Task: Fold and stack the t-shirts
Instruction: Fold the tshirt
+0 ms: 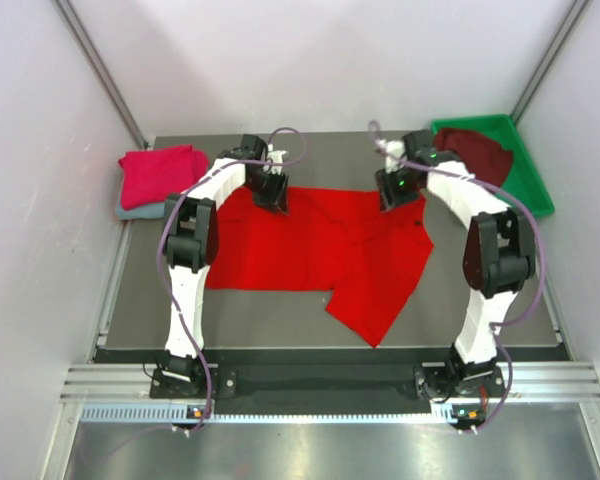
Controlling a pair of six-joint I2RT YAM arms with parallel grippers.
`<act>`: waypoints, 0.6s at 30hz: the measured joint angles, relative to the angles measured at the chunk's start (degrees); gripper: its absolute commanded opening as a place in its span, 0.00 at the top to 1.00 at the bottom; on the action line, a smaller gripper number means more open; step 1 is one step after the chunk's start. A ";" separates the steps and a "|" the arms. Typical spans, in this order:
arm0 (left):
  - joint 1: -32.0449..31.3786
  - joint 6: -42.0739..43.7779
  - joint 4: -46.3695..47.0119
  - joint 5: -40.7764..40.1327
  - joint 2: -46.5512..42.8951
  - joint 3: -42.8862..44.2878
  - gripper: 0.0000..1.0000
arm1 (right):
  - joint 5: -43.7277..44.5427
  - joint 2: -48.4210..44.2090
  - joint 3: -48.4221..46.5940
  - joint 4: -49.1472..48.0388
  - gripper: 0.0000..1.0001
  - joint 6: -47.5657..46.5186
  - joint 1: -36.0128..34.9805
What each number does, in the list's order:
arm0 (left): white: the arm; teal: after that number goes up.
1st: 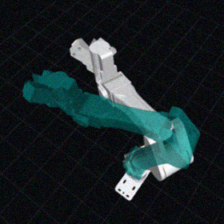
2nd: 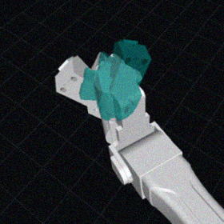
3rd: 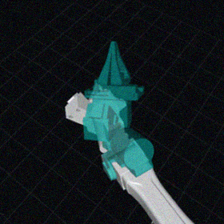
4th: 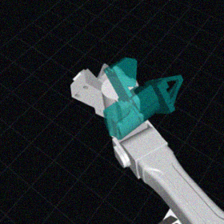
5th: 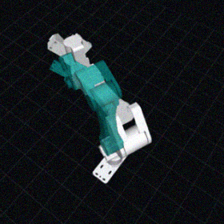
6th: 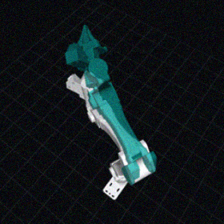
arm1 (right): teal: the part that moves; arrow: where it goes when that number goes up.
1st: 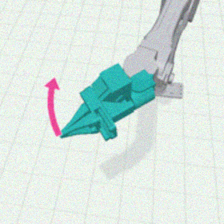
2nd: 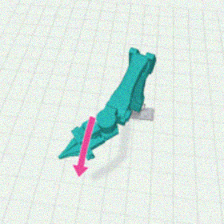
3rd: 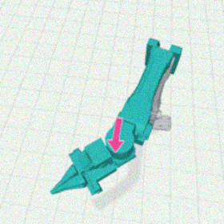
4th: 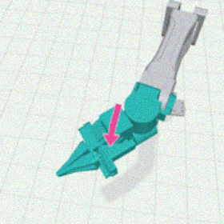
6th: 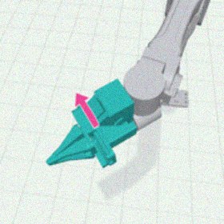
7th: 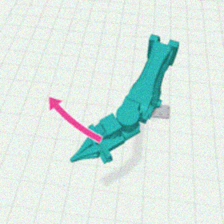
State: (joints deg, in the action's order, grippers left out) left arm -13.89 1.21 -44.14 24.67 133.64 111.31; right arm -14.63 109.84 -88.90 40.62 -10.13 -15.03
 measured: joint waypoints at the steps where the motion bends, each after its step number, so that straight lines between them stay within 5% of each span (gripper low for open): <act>1: 0.04 0.02 0.04 -0.02 0.00 -0.07 0.51 | -0.02 0.31 -0.96 -0.22 0.56 0.79 1.75; 8: 0.44 0.63 0.83 0.55 -0.28 -0.96 0.51 | -0.92 7.32 -8.96 -3.58 0.58 4.50 12.00; 18: 0.37 2.16 0.42 0.11 -0.28 -0.76 0.51 | -4.63 14.19 -10.64 -4.39 0.59 6.38 13.60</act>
State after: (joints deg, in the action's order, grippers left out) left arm -13.52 3.38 -43.72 24.77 133.36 110.54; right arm -19.27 124.03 -99.55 36.23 -3.75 -1.43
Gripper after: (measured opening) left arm 0.484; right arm 0.408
